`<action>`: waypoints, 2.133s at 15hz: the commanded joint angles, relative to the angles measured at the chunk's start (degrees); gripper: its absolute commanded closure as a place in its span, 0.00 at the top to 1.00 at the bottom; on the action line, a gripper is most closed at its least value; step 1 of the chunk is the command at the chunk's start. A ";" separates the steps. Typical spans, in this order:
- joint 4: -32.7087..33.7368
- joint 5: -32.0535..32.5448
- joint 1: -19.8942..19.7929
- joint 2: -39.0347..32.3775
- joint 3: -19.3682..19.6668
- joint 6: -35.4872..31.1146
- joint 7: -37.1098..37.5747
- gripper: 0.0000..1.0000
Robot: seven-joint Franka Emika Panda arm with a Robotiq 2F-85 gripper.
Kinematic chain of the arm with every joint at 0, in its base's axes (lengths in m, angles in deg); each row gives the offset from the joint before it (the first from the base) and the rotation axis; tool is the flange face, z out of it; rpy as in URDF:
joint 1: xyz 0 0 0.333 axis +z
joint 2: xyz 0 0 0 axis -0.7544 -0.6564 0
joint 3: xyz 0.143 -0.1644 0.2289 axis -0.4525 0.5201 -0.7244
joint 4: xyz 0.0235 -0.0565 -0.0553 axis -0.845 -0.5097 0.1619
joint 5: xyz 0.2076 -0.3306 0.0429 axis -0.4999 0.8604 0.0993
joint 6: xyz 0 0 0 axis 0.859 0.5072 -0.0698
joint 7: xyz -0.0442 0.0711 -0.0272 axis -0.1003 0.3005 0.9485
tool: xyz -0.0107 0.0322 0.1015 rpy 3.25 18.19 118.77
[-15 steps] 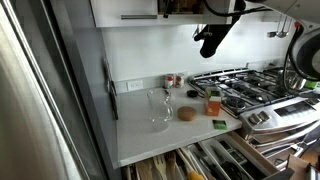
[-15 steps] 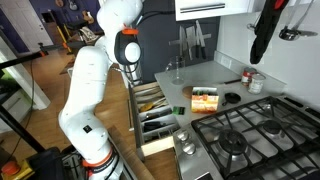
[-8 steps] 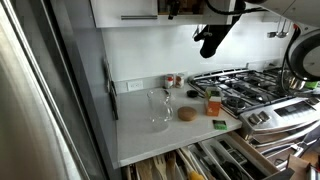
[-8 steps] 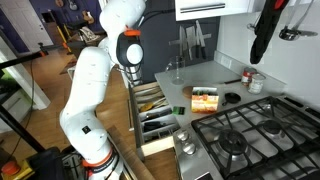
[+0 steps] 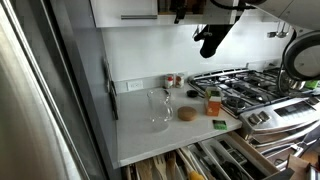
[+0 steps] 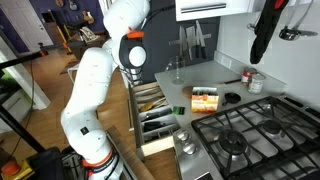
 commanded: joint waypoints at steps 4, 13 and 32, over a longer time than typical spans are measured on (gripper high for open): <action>1.76 -3.24 -1.40 -1.42 0.73 -1.42 -1.94 1.00; 1.78 -4.77 -2.18 -3.46 0.94 -8.12 4.18 1.00; -1.68 -3.63 -2.24 -0.95 2.48 -6.61 2.99 0.57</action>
